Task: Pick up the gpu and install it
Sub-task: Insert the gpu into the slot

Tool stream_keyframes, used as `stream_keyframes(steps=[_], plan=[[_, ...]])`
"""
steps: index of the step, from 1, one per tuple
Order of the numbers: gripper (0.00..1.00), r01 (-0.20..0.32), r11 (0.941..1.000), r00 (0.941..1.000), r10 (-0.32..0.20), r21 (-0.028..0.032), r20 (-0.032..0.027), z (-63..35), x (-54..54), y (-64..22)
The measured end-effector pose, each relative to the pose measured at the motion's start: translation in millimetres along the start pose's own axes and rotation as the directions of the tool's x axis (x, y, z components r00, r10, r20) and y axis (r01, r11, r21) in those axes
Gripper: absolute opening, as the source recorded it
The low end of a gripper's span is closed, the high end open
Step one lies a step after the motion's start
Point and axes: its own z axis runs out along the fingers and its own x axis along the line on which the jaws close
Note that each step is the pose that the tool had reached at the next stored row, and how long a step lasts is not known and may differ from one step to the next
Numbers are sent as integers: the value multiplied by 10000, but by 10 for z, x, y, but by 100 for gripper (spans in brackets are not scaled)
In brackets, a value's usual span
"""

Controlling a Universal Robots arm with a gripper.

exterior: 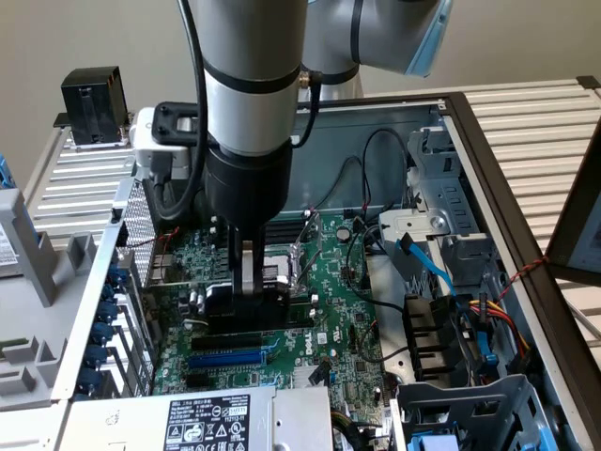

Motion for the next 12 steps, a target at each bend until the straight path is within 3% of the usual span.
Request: stream_keyframes(steps=[12], plan=[[27, 0, 10000, 10000, 0, 0, 2, 84, 37, 24]])
